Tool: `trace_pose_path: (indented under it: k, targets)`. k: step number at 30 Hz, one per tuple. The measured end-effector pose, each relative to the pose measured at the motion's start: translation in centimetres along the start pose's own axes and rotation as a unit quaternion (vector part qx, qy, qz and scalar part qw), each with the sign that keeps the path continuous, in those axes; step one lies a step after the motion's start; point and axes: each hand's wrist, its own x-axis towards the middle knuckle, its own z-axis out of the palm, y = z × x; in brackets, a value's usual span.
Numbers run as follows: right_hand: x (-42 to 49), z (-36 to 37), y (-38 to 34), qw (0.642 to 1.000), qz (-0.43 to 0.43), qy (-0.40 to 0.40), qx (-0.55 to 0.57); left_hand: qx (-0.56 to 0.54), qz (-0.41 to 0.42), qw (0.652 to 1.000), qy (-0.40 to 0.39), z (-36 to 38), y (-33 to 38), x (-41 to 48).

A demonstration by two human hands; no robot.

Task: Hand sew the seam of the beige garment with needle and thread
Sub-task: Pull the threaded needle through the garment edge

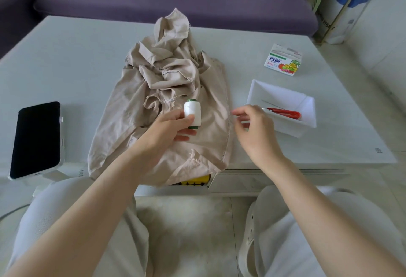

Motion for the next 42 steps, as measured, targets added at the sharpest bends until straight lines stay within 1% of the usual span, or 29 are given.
trace_pose_path:
  k: [1,2,4,6,8,10,14,17,21,26,27,28,30,31,33,34,35,36,37,41,42]
  targets:
    - [-0.3,-0.2,-0.8,0.998,0.010,-0.009,0.057,-0.003,0.001,1.000,-0.005,0.0,0.0,0.0]
    - [-0.6,-0.4,-1.5,0.993,0.029,-0.040,0.110,-0.005,0.001,1.000,-0.011,0.0,0.1,-0.1]
    - [-1.2,-0.5,-2.5,0.970,0.076,-0.123,0.194,-0.004,0.002,1.000,-0.026,0.1,0.2,-0.2]
    - [-1.6,-0.4,-3.1,0.955,0.101,-0.176,0.215,0.000,0.004,0.999,-0.040,0.1,0.1,-0.2]
    - [-1.9,-0.1,-3.4,0.956,0.099,-0.194,0.195,0.007,0.005,0.999,-0.051,0.1,0.1,-0.2]
    - [-2.1,0.1,-3.6,0.960,0.099,-0.190,0.183,0.010,0.005,0.998,-0.056,0.1,0.1,-0.1]
    - [-2.2,0.3,-3.6,0.954,0.125,-0.188,0.196,0.016,0.004,0.999,-0.040,0.3,-0.1,0.0]
    - [-1.9,0.1,-3.6,0.956,0.123,-0.175,0.199,0.025,0.004,0.999,-0.035,0.3,-0.3,0.2]
    - [-1.6,-0.6,-3.4,0.960,0.111,-0.119,0.226,0.031,-0.001,0.999,-0.010,0.3,-0.3,0.3]
    - [-0.9,-1.6,-3.3,0.951,0.126,-0.019,0.281,0.068,-0.003,0.998,0.009,0.4,-0.2,0.5]
    - [-0.7,-1.9,-3.4,0.942,0.142,-0.012,0.305,0.081,0.002,0.997,0.010,0.5,-0.2,0.5]
    - [-0.5,-2.2,-3.5,0.922,0.163,-0.012,0.351,0.095,0.008,0.995,0.009,0.7,-0.2,0.5]
    - [0.0,-2.8,-3.6,0.857,0.199,-0.024,0.474,0.138,0.022,0.990,0.011,1.1,-0.3,0.6]
    - [0.2,-3.2,-3.6,0.826,0.211,-0.028,0.521,0.164,0.030,0.986,0.014,1.3,-0.3,0.7]
    - [0.4,-3.9,-3.7,0.778,0.223,-0.031,0.587,0.213,0.048,0.976,0.018,1.8,-0.3,0.9]
    - [0.5,-4.1,-3.7,0.762,0.225,-0.027,0.607,0.235,0.059,0.970,0.020,2.1,-0.3,1.0]
    - [0.5,-4.4,-3.6,0.756,0.227,-0.019,0.614,0.253,0.070,0.965,0.023,2.5,-0.2,1.1]
    - [0.5,-4.6,-3.5,0.759,0.227,-0.007,0.610,0.266,0.082,0.960,0.025,3.0,0.0,1.2]
    - [0.5,-4.8,-3.3,0.771,0.223,0.004,0.596,0.280,0.096,0.955,0.026,3.5,0.1,1.4]
    - [0.3,-5.5,-1.6,0.848,0.186,0.036,0.495,0.344,0.158,0.925,0.008,5.9,0.5,2.9]
    - [0.1,-5.7,-1.1,0.861,0.181,0.044,0.473,0.360,0.169,0.917,0.000,6.5,0.6,3.4]
